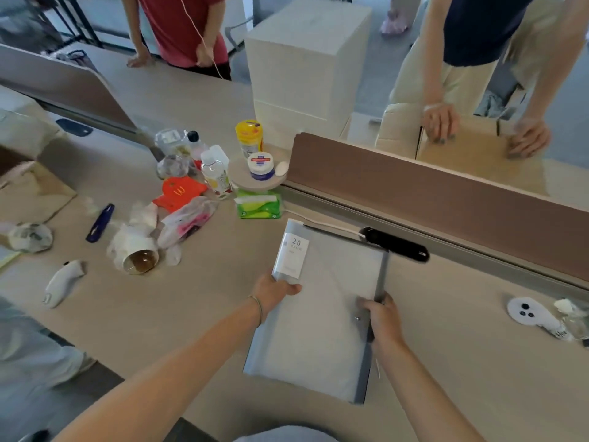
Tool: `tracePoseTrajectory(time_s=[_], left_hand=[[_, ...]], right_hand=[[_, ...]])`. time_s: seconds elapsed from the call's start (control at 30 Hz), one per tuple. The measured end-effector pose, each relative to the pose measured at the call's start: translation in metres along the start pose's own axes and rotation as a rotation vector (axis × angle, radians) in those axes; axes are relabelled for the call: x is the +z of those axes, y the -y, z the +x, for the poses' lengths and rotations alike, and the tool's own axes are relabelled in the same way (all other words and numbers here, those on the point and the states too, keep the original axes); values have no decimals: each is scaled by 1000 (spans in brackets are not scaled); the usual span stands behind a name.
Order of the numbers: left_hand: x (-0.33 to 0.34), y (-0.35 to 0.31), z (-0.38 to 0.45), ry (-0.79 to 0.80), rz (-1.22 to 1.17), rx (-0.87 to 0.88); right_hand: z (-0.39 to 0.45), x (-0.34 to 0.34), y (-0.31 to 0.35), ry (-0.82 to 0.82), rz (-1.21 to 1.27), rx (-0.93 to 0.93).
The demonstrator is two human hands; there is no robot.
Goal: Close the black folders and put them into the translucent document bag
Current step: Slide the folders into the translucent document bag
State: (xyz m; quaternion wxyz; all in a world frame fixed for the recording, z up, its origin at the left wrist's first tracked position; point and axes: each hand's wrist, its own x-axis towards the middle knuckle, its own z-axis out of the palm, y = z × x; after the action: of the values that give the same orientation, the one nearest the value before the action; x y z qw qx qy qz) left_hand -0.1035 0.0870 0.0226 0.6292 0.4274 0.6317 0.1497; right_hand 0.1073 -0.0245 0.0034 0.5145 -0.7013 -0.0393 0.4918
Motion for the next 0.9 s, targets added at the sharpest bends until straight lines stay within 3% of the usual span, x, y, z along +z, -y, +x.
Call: tracePoseTrajectory(time_s=[0.4, 0.6, 0.9], left_hand=[[-115, -8, 93, -52, 86, -66], [-160, -3, 133, -164, 149, -127], [-179, -4, 161, -308, 294, -107]], right_hand=[[56, 149, -23, -6, -41, 169], [68, 207, -35, 20, -120, 87], [81, 255, -32, 66, -228, 111]])
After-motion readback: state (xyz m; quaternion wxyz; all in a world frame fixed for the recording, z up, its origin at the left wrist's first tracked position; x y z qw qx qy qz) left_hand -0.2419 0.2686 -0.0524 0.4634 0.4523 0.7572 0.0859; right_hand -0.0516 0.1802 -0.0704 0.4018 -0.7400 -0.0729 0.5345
